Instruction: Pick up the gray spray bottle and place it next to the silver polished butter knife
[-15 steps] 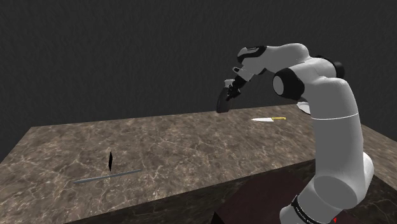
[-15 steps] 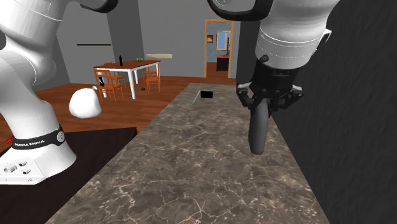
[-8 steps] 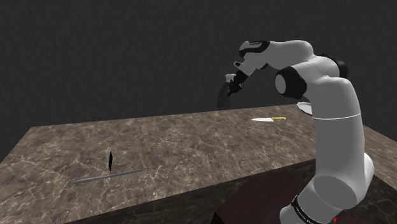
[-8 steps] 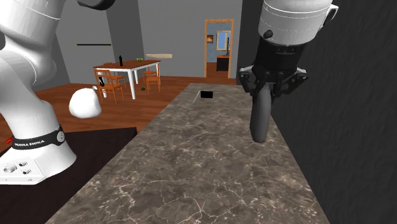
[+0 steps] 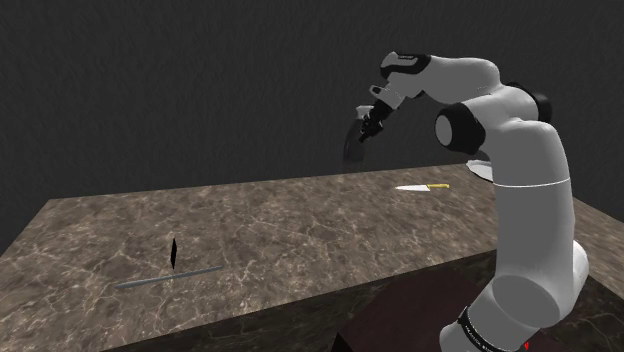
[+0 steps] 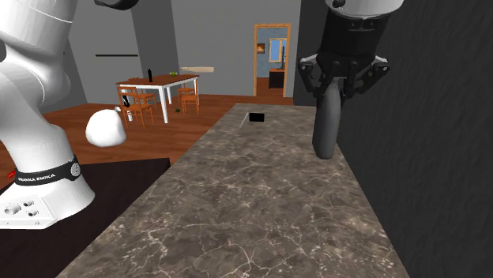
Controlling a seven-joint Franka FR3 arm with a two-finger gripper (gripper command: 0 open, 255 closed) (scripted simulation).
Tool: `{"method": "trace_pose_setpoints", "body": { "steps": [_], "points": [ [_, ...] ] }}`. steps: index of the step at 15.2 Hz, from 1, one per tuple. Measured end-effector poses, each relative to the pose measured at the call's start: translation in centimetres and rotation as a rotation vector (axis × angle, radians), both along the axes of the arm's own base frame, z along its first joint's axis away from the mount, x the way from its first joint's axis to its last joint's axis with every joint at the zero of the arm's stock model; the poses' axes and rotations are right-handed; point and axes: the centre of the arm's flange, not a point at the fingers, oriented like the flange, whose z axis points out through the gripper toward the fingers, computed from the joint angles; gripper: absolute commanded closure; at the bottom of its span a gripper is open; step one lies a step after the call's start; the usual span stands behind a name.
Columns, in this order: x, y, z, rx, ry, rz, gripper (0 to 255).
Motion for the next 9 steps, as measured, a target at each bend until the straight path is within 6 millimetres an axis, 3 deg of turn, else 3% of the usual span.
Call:
{"method": "trace_pose_setpoints", "body": {
  "steps": [9],
  "points": [
    [-0.1,0.0,4.8,0.000,0.000,0.000,255]
  ]
}}
